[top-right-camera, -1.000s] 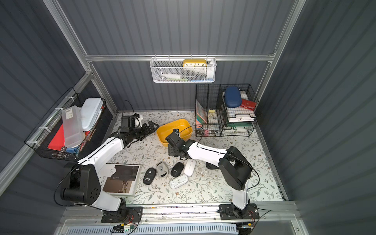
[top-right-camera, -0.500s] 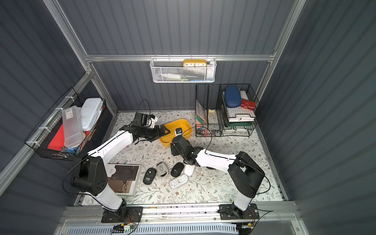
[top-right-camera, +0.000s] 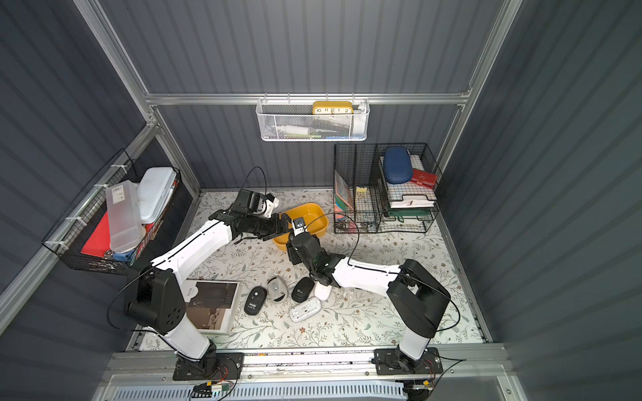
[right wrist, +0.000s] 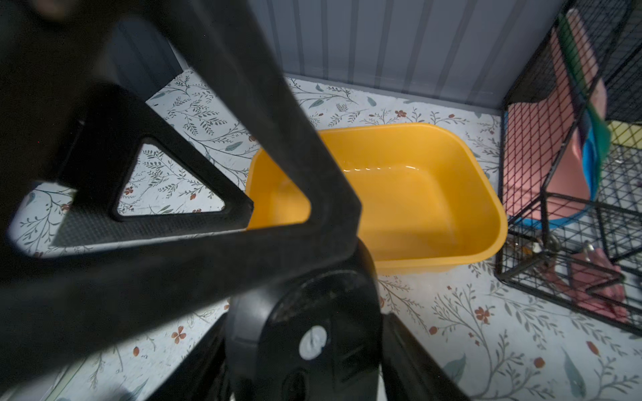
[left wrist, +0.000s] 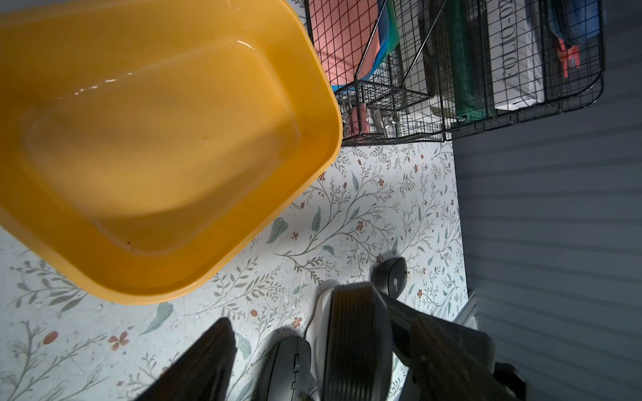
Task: Put the mouse in the storage box
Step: Pick up the mouse from the center of the board.
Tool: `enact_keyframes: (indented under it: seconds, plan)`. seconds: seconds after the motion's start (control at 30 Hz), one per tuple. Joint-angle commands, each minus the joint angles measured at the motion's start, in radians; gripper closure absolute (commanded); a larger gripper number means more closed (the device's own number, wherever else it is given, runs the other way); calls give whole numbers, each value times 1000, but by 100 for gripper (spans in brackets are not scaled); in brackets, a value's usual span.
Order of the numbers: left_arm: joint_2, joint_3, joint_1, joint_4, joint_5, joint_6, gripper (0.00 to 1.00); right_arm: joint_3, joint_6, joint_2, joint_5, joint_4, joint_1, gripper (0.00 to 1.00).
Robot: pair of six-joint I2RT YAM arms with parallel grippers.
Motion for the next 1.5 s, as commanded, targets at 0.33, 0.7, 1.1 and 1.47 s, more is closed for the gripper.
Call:
enact_keyframes:
  seconds: [0.33, 0.7, 1.1, 1.47]
  plan:
    - [43, 25, -28, -70, 54, 63, 36, 18, -75, 8, 94, 78, 12, 62]
    - [62, 7, -30, -26, 128, 62, 57, 24, -74, 12, 98, 99, 18, 62]
    - [69, 25, -29, -20, 95, 52, 85, 35, -58, 8, 172, 65, 22, 41]
    - [144, 158, -27, 41, -30, 32, 91, -56, 54, -145, 132, -17, 12, 3]
